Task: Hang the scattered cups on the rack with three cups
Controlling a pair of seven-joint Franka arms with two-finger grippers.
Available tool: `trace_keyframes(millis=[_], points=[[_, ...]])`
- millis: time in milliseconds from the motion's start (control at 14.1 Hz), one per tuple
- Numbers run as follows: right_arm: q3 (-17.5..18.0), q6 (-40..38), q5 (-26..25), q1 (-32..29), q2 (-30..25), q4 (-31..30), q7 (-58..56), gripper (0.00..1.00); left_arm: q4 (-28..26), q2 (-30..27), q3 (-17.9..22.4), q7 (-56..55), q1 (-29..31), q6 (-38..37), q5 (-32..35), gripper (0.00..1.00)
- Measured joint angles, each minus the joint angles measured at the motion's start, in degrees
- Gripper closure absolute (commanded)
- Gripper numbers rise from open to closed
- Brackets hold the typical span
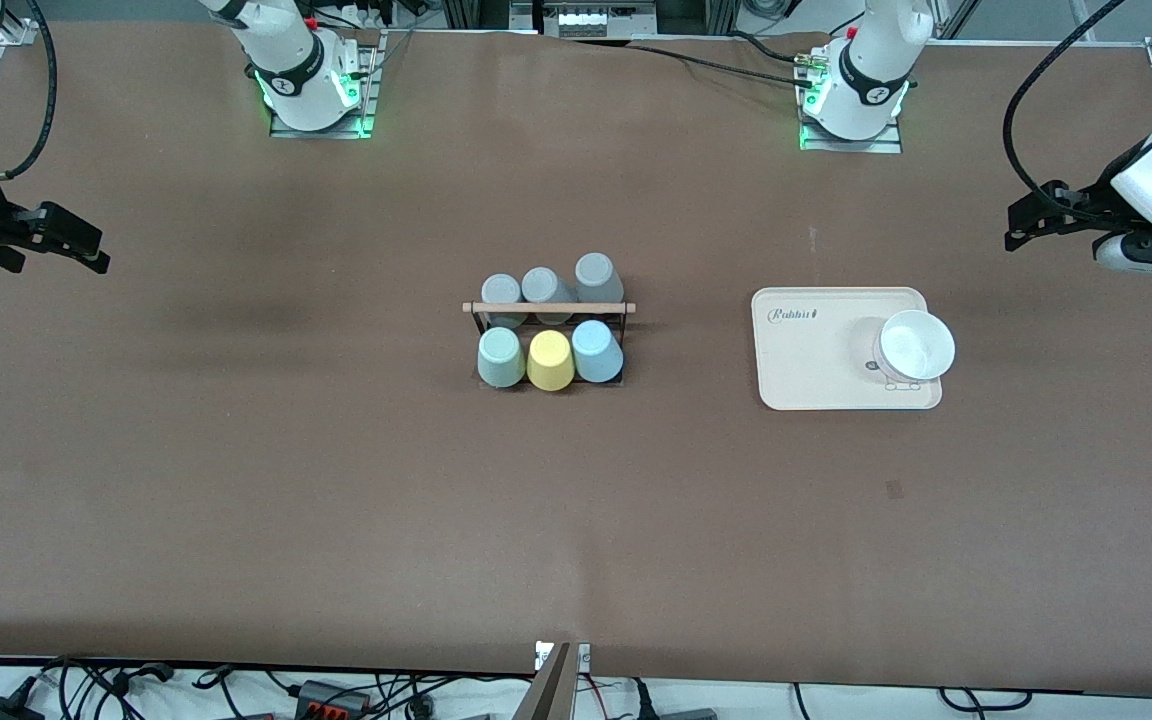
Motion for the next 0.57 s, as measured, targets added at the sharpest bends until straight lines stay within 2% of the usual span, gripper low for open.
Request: trace_keyframes(millis=[566], points=[[0.1,-0.47,0.0,0.0,-0.61,0.0,-0.04,0.0,0.0,0.0,0.0,0.0,0.0,0.0,0.0,0.0]])
